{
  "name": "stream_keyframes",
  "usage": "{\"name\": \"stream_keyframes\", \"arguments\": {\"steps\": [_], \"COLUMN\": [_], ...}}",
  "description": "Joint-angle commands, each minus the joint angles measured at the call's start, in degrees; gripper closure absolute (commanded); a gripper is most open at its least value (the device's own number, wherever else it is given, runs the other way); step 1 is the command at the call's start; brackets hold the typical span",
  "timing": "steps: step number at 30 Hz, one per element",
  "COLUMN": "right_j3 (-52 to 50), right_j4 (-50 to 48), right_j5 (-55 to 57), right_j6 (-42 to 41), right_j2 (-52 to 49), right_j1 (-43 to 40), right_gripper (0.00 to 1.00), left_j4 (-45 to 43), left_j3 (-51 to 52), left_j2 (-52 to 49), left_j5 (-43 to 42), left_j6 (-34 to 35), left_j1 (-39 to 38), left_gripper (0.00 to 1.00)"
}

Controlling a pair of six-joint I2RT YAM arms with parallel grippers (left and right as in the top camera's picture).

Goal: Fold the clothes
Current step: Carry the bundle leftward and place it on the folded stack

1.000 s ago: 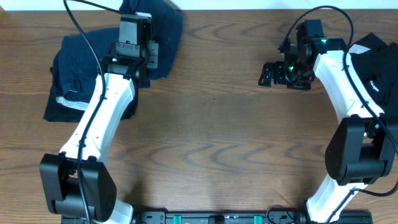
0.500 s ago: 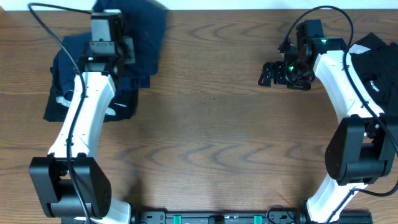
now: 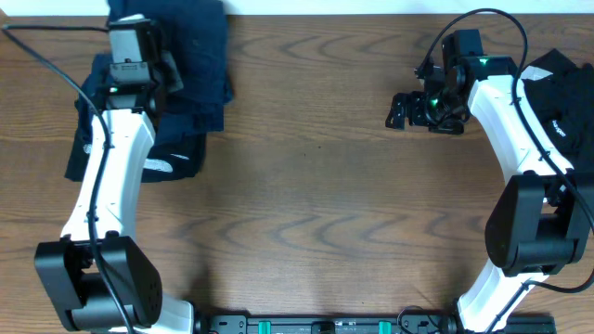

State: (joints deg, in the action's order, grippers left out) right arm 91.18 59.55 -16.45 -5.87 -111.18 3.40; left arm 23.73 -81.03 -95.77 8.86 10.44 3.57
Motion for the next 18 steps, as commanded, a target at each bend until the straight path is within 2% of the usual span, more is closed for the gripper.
{"name": "stream_keyframes", "arguments": {"steps": [1,8,11,14,18], "right_j3": [0.42,0.42,0.42,0.42,0.42], "right_j4": [0.04,0.04,0.04,0.07,0.04], "right_j5": [0.20,0.20,0.20,0.20,0.20], "right_j6": [-0.46,-0.46,-0.46,-0.46,-0.46], "right_j2": [-0.07,-0.07,-0.07,-0.07,-0.07], "right_j1": [-0.22,-0.22,-0.22,-0.22,-0.22], "right_gripper": [0.01,0.01,0.01,0.01,0.01], "left_j4": [-0.02,-0.74,-0.87,-0.42,0.33], "left_j3": [-2.47,-2.47,-2.47,-2.47,-2.45], "left_j2": [2.36,2.97,3.19,3.17,2.84], "left_j5": [-2.21,-19.67,-21.70,-21.99,-21.94], "left_j6": [9.75,13.90,13.09,8.44,-1.86], "left_j1": [2.73,7.67,9.62,11.17,11.74], "left_gripper": [0.94,0.94,0.94,0.94,0.94]}}
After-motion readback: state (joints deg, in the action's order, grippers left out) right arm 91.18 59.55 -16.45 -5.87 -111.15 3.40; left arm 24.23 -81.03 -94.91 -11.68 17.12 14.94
